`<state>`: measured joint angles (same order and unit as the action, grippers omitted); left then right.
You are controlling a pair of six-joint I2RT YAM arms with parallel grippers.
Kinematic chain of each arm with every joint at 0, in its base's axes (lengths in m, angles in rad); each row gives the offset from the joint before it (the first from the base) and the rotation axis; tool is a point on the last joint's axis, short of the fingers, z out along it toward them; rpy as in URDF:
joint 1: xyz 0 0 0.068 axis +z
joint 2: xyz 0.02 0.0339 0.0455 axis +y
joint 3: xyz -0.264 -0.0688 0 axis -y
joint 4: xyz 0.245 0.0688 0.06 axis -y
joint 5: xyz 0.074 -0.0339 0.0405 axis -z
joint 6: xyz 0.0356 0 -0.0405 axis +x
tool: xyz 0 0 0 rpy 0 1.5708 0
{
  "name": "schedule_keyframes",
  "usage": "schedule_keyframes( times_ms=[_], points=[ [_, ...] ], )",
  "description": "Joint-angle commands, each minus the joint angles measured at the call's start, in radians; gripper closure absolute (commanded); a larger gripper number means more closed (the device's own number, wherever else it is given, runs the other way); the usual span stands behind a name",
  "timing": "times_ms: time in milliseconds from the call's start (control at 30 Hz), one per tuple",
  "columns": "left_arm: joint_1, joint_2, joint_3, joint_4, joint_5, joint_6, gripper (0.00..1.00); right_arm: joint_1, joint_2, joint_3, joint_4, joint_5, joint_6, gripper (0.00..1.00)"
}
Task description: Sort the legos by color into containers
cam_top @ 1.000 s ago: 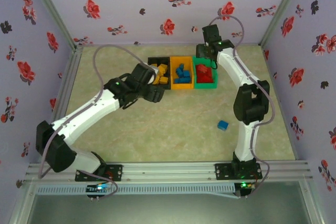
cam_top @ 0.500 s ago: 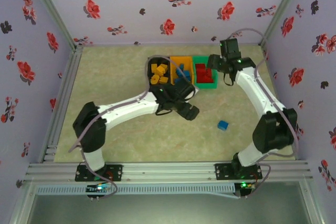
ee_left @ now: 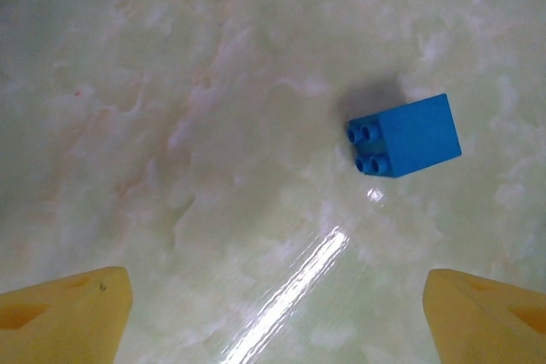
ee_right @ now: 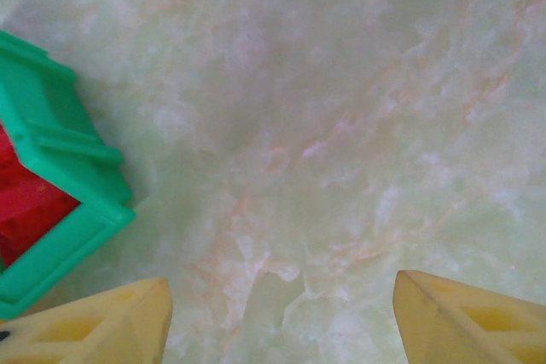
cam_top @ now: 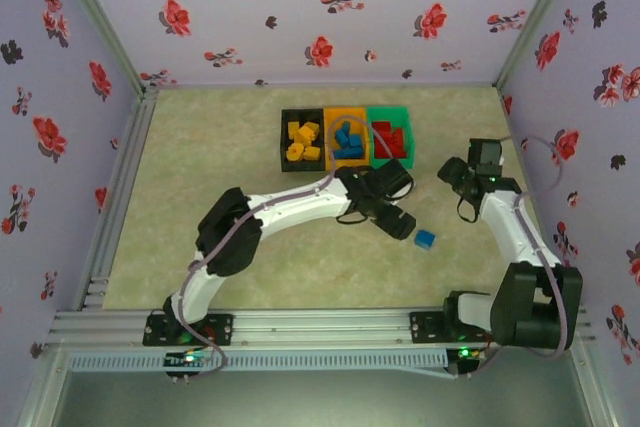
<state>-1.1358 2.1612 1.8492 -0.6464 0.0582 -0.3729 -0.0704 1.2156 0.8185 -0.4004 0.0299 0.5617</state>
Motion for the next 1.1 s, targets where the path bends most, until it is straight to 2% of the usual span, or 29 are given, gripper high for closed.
schedule_keyframes(
  times_ms=[0,300,533,900,1067],
  points=[
    [-0.023,0.065,0.094,-0.031,0.022,-0.045,0.11,-0.023,-0.055,-0.016,-0.002,-0.03,-0.004,0.3],
    [-0.054,0.232,0.258,-0.031,0.006,-0.11,0.13,-0.081,-0.088,-0.036,-0.031,-0.071,-0.038,0.3],
    [-0.083,0.27,0.279,0.015,-0.058,-0.168,0.14,-0.087,-0.099,-0.041,-0.029,-0.077,-0.04,0.31],
    [-0.119,0.36,0.38,0.007,-0.037,-0.166,0.14,-0.089,-0.102,-0.043,-0.025,-0.082,-0.043,0.31],
    [-0.12,0.389,0.401,0.008,-0.05,-0.175,0.2,-0.089,-0.105,-0.047,-0.019,-0.087,-0.042,0.32]
  ],
)
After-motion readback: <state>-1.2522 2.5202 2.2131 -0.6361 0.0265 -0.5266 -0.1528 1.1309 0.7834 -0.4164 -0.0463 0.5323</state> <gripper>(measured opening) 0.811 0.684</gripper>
